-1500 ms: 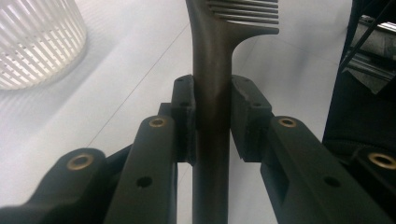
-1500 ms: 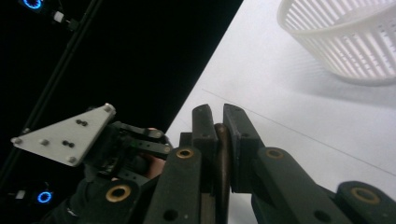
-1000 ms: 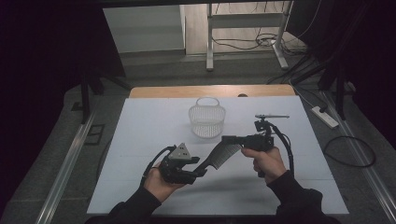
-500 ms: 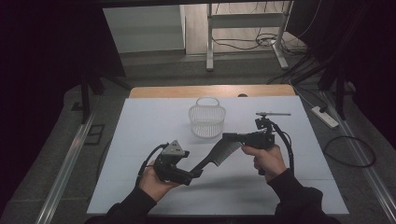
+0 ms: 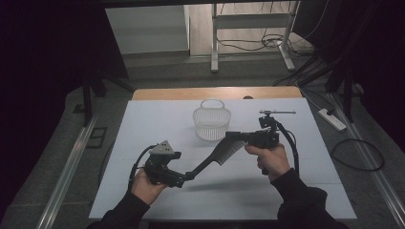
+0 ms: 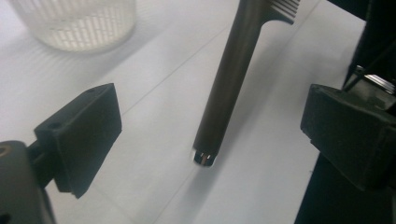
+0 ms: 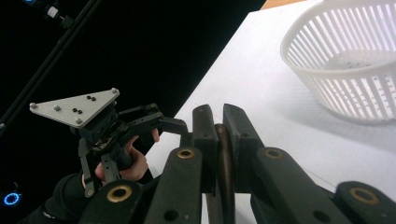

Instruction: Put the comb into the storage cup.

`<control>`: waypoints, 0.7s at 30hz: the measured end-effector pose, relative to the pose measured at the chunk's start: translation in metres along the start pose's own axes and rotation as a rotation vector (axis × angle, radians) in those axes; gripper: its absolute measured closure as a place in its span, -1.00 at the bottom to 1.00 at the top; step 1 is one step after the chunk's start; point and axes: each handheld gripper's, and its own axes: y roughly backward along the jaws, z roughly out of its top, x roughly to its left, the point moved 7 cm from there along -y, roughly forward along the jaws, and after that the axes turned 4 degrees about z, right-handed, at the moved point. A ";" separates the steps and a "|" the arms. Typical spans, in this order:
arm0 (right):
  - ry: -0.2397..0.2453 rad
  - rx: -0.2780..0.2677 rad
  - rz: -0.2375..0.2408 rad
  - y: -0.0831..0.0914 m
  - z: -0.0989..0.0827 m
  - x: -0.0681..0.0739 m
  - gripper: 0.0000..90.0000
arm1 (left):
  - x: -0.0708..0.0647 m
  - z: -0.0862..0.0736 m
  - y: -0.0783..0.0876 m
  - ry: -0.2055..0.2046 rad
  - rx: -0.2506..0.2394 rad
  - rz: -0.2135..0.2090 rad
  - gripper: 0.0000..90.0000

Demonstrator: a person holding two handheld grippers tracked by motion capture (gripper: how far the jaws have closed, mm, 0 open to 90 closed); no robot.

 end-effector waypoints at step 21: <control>0.016 -0.051 -0.053 0.009 0.025 -0.007 0.87 | 0.018 -0.023 0.027 0.035 -0.046 0.097 -1.00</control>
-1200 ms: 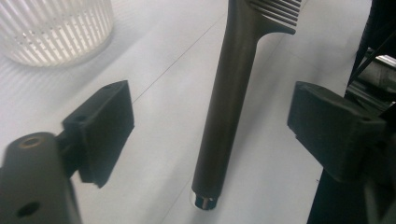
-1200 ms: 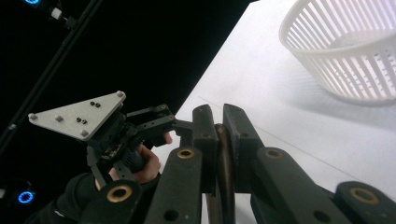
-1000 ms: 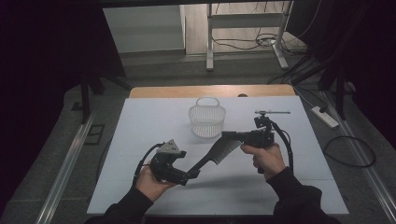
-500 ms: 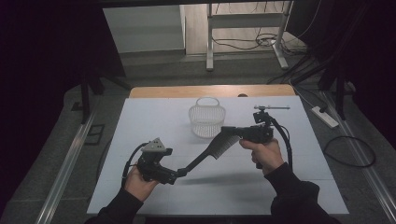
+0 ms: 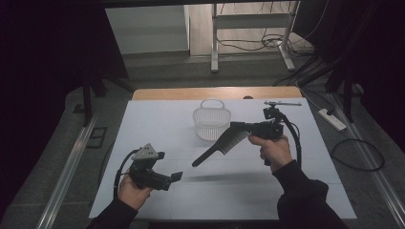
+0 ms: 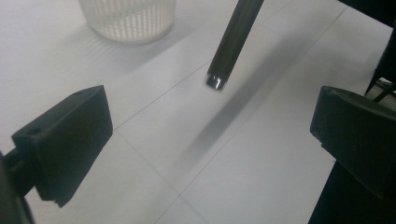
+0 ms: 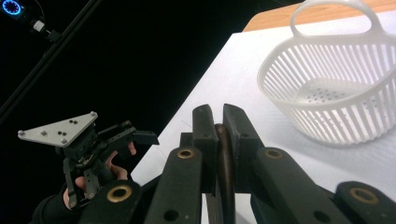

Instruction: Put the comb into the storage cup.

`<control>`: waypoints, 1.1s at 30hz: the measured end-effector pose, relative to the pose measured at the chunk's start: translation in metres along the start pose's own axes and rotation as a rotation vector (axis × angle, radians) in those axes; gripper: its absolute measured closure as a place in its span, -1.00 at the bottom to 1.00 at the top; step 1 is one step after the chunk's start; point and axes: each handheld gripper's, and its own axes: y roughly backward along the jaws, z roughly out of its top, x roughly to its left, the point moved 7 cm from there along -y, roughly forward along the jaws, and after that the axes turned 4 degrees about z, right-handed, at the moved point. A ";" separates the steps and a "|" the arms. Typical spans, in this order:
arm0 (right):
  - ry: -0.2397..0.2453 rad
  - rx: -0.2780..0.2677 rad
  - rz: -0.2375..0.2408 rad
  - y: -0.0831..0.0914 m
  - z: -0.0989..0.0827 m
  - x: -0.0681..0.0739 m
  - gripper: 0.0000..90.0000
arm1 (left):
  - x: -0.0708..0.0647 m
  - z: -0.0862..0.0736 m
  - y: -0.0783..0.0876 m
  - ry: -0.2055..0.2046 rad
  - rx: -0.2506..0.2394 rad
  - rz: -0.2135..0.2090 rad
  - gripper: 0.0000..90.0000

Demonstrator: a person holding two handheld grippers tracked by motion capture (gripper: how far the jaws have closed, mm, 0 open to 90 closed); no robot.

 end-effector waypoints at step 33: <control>0.018 -0.064 -0.061 0.004 0.036 -0.011 0.87 | 0.012 -0.041 0.041 0.064 0.008 0.072 -1.00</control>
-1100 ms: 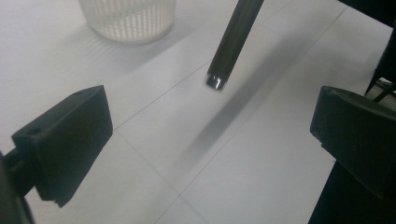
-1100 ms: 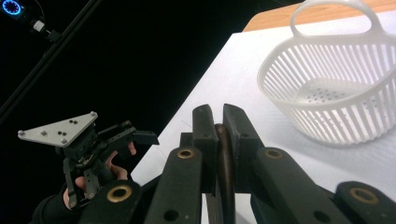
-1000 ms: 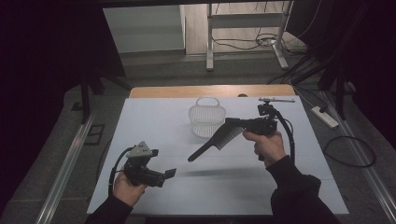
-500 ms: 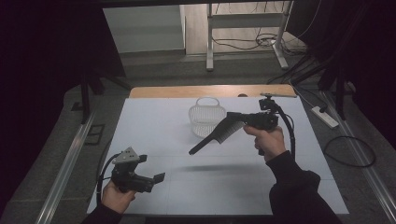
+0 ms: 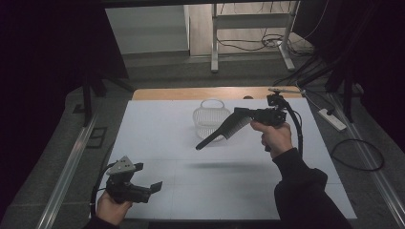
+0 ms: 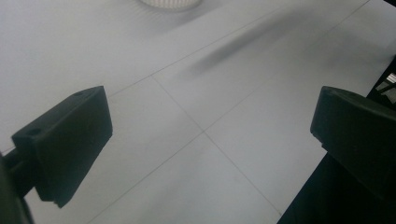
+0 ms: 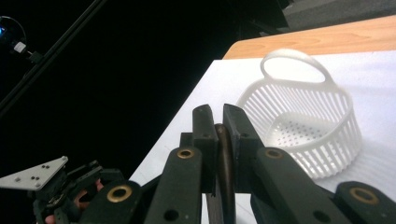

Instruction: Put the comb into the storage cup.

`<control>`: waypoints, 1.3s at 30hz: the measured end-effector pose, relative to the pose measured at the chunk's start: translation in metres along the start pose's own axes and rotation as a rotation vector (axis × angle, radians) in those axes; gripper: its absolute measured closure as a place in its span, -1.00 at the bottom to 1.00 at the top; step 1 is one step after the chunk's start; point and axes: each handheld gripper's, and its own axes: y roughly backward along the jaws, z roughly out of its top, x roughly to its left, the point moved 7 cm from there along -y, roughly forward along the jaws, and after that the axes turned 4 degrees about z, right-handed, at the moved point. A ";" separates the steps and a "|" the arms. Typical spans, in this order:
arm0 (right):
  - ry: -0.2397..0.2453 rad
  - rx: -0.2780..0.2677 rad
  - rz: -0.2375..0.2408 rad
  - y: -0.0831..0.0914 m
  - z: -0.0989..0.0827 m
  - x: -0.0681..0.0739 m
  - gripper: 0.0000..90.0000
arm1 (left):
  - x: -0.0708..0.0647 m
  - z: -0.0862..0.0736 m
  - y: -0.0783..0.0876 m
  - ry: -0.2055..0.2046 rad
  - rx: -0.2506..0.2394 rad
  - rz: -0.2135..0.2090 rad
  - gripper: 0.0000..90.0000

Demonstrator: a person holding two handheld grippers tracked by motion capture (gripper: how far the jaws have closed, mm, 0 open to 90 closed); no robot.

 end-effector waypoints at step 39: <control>0.019 -0.067 -0.117 -0.006 0.059 -0.012 0.87 | 0.011 -0.023 0.031 0.031 -0.016 0.091 -1.00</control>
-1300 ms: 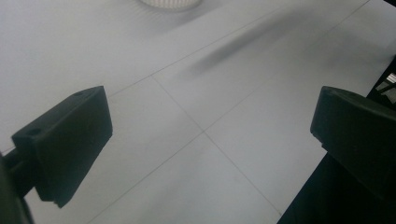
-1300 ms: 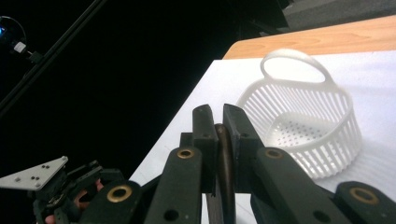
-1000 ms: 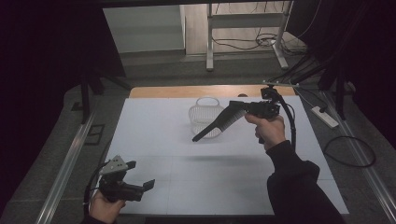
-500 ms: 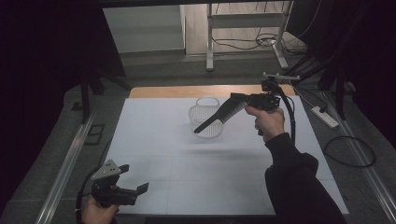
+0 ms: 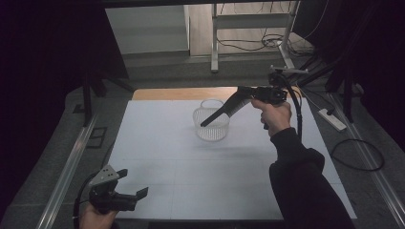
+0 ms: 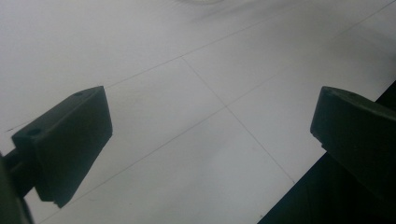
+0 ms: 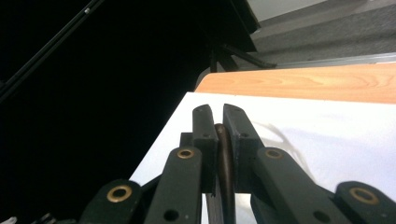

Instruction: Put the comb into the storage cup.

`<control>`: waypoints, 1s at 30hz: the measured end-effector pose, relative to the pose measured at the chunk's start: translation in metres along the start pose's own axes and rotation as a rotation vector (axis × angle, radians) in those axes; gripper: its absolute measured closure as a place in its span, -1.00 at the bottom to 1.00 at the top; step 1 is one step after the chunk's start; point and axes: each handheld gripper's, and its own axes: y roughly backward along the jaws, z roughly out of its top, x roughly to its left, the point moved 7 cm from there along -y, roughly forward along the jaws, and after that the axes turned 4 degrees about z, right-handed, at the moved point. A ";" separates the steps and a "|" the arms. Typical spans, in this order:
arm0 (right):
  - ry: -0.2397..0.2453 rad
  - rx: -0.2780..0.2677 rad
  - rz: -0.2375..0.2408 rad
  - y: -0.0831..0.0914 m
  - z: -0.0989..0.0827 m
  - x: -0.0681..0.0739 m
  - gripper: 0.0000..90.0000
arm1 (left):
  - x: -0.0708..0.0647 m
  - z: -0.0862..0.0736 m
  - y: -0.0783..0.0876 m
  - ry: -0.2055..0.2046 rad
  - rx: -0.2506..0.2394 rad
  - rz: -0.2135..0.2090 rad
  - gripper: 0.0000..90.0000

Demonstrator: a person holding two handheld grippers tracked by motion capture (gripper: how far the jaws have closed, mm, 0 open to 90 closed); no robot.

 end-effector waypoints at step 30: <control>0.016 0.005 -0.089 -0.030 0.006 -0.026 0.87 | 0.001 -0.001 -0.002 0.005 0.017 -0.001 -1.00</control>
